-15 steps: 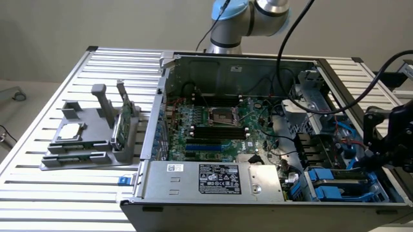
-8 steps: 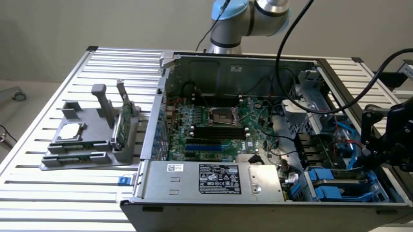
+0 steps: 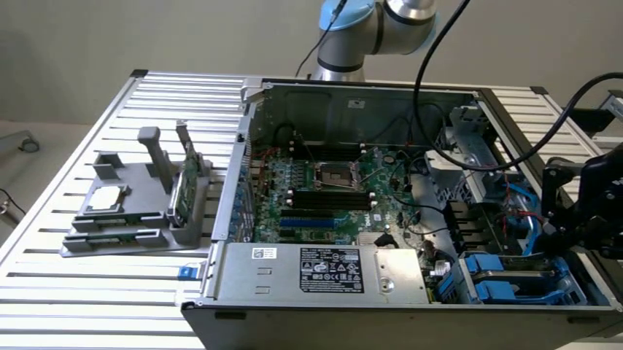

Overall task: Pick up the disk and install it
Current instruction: 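Insert the first disk wire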

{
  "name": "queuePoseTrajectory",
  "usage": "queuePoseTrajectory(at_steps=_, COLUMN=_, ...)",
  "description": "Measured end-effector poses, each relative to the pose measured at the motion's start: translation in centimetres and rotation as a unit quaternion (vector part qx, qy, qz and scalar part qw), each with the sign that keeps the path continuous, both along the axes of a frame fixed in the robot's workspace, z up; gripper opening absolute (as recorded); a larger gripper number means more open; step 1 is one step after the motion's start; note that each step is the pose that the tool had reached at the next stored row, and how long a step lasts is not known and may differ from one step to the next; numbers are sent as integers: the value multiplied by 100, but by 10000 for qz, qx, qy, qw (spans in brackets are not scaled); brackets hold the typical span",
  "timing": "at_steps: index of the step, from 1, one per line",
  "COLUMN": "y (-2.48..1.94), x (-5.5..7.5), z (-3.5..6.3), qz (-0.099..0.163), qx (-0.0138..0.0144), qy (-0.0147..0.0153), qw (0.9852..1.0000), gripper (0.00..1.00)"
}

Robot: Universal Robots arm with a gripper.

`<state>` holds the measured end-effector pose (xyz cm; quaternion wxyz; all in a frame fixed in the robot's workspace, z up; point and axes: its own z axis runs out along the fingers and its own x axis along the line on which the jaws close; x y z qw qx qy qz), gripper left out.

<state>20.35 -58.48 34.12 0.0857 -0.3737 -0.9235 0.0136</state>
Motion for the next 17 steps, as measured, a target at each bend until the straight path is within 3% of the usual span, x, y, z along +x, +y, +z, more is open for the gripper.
queuePoseTrajectory(at_steps=9, y=0, x=-20, z=46, qz=-166, qx=89, qy=1, qw=9998, gripper=16)
queuePoseTrajectory(at_steps=17, y=0, x=-21, z=53, qz=-506, qx=100, qy=12, qw=9987, gripper=16)
